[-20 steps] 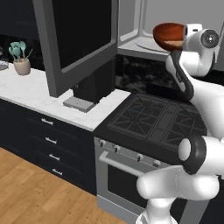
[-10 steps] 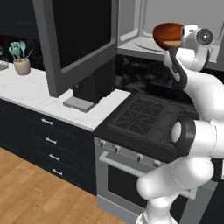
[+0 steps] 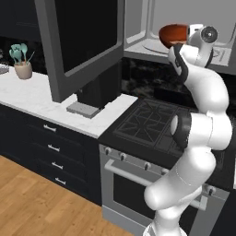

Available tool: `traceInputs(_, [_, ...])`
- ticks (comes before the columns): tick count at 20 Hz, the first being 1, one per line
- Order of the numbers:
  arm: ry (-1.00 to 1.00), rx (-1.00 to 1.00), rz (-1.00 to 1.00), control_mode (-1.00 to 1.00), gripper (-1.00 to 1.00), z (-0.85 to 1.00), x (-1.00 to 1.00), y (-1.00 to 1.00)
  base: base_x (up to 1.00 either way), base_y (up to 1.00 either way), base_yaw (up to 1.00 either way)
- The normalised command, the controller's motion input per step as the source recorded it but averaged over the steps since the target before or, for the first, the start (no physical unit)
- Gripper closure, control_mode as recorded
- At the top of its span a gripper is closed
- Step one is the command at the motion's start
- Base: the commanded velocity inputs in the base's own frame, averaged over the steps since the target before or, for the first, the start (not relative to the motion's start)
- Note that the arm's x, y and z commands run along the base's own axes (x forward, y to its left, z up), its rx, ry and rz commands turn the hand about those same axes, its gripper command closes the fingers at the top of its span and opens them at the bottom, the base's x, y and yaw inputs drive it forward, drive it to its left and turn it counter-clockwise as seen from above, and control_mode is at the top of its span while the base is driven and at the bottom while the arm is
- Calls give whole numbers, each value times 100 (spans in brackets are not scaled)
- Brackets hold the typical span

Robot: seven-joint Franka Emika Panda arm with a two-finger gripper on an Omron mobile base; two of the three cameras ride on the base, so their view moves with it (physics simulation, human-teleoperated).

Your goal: Pick the sweet potato from the sink and place it in the bowl. Then pick the bowl and place it in the microwave. Then close the microwave door and press the start button.

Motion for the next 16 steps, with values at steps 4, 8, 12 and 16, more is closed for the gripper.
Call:
traceInputs(4, [-1,0,0,-100,-100,-5,18,0,0,0,0])
traceInputs(8, [-16,0,0,-100,-100,0,-3,9,0,0,0])
traceInputs(12, [-30,-2,1,-100,-100,0,-18,27,0,0,0])
traceInputs(16, [-4,0,2,-100,-100,15,-71,32,0,0,0])
